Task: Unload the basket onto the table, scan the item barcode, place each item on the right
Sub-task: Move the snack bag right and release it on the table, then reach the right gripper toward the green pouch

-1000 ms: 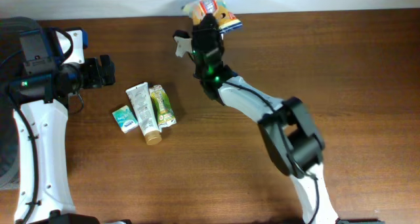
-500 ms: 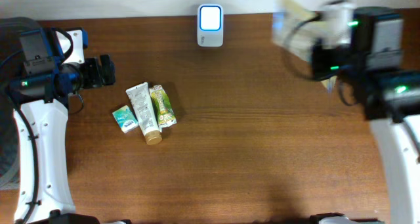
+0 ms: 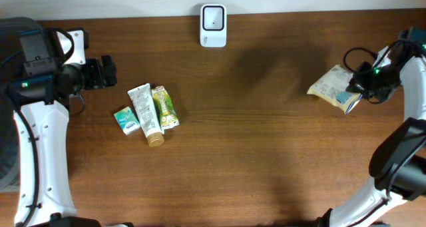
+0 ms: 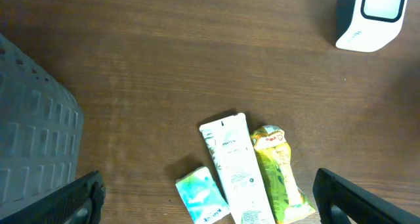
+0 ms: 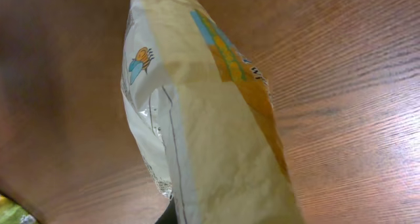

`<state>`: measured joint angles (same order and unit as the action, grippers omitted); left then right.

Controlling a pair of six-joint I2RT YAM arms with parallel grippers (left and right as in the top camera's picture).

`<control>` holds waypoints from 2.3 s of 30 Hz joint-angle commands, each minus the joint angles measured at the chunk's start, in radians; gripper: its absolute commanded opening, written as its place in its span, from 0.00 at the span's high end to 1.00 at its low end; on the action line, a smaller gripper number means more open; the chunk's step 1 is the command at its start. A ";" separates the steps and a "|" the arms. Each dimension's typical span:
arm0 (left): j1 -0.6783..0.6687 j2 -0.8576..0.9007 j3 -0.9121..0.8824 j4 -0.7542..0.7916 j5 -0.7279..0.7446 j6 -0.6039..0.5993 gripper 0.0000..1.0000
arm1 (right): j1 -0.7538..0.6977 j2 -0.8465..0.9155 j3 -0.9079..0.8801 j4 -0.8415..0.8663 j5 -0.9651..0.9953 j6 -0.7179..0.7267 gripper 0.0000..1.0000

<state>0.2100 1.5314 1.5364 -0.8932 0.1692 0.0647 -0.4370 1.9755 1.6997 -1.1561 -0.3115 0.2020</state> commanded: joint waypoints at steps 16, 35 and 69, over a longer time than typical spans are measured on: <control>0.002 -0.008 0.007 0.001 0.011 0.019 0.01 | -0.031 0.008 0.571 -0.538 0.138 -0.068 0.01; 0.002 -0.008 0.007 0.001 0.010 0.019 0.01 | 0.996 0.131 0.039 0.478 -0.140 0.043 0.19; 0.002 -0.008 0.007 -0.002 0.010 0.019 0.01 | 1.180 0.277 0.289 0.016 0.772 -0.124 0.96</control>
<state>0.2100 1.5314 1.5364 -0.8944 0.1692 0.0647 0.7052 2.2822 1.9556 -1.0691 -0.0143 0.1555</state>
